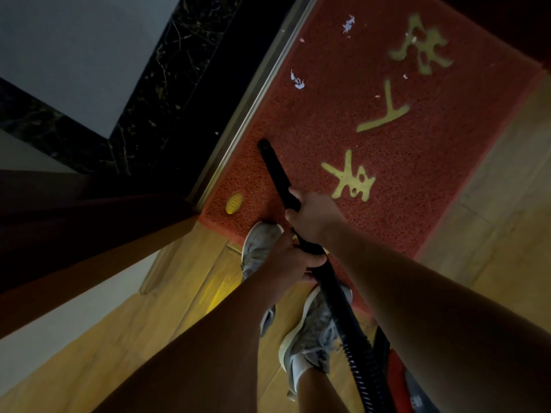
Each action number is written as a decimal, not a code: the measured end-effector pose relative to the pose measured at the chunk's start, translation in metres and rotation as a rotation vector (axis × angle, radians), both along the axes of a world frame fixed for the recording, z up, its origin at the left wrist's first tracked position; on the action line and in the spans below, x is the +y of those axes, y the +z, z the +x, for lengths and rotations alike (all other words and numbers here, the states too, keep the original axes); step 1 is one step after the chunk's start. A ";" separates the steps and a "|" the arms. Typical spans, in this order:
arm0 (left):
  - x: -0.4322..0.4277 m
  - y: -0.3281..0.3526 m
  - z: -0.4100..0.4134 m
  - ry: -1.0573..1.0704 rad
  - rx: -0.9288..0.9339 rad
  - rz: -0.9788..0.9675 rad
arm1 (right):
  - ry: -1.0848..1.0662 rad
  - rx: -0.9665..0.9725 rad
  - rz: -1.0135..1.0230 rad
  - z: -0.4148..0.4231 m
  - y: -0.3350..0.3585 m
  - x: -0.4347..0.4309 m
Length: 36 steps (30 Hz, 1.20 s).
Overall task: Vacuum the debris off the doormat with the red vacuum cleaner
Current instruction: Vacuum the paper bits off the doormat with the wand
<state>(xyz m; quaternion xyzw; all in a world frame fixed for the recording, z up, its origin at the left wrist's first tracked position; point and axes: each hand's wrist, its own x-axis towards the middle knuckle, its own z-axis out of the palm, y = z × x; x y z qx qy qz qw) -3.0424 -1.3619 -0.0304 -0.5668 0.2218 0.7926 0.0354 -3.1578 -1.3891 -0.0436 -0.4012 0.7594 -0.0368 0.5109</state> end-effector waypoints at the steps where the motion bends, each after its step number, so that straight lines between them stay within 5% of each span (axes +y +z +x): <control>1: 0.001 -0.001 0.000 0.000 -0.002 -0.004 | -0.005 0.007 -0.008 0.000 -0.001 0.001; 18: 0.022 0.008 -0.054 -0.244 0.099 0.001 | -0.205 0.163 -0.030 -0.063 0.009 0.052; 36: 0.064 0.015 -0.088 -0.421 0.063 -0.031 | -0.378 0.117 0.017 -0.096 0.020 0.111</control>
